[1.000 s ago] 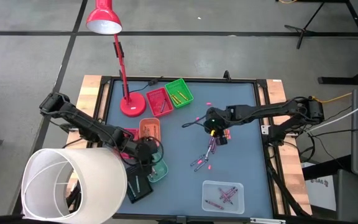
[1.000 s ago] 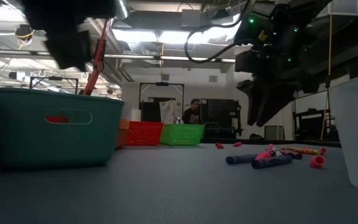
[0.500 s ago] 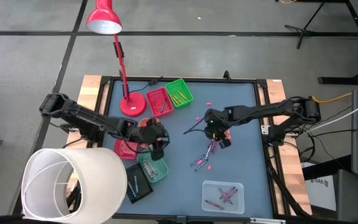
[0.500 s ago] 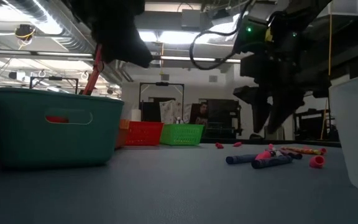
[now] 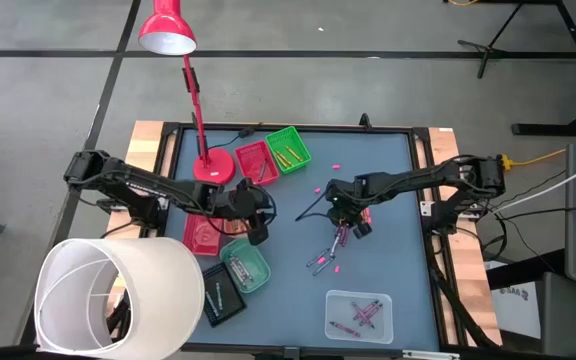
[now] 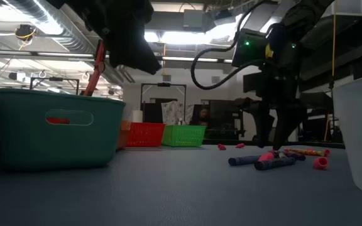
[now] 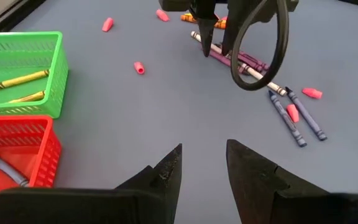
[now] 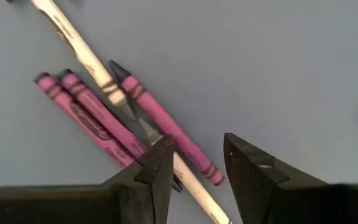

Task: Sort crayons
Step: Put the purple crayon into the white bin

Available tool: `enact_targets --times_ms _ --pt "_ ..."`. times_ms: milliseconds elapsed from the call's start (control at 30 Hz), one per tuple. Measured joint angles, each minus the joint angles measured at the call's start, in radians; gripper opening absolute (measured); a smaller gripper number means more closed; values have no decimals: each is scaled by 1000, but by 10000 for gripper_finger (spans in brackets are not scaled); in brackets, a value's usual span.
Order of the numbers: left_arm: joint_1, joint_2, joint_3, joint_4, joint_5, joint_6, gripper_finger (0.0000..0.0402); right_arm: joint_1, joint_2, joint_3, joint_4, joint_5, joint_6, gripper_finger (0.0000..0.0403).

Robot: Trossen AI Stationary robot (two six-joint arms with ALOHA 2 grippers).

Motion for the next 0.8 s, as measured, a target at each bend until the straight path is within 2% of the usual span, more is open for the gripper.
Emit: enact_targets --times_ms 467,800 --pt "7 0 0 0 4 1 110 -1 0 0 -2 112 -52 140" --pt "6 0 0 0 4 1 110 -1 7 0 -2 95 -132 140"
